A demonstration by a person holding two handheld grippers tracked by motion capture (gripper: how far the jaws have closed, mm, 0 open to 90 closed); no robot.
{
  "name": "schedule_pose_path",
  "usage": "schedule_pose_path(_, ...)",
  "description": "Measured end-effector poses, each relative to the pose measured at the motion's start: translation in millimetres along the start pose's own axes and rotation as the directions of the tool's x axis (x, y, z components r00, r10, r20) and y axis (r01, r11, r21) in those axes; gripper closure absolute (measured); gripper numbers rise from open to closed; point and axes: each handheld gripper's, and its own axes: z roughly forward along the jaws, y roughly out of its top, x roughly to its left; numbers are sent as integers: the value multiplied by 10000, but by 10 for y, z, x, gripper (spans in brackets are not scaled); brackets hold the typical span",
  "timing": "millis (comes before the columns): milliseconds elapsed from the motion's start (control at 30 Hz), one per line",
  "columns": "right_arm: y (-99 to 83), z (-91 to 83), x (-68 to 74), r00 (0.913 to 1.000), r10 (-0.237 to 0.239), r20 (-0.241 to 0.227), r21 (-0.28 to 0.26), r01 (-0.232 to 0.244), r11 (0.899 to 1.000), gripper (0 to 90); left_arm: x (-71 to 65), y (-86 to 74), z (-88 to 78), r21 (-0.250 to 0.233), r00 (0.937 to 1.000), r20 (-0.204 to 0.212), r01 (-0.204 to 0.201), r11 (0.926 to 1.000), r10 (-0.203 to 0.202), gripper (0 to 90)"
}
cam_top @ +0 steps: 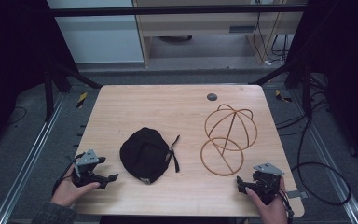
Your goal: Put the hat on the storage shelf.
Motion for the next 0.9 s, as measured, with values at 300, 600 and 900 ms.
schedule_pose_path(300,0,0,0,10000,0,7,1,0,10000,4,-219,127,3,325,9991,130,-401,9987,396,79)
schedule_pose_path(600,0,0,0,10000,1,7,2,-1,10000,4,-371,556,148,1144,9910,135,-1338,9844,1331,78)
schedule_pose_path(900,0,0,0,10000,4,5,2,-4,10000,4,-469,1004,171,1558,9753,-82,-2167,9637,2206,66)
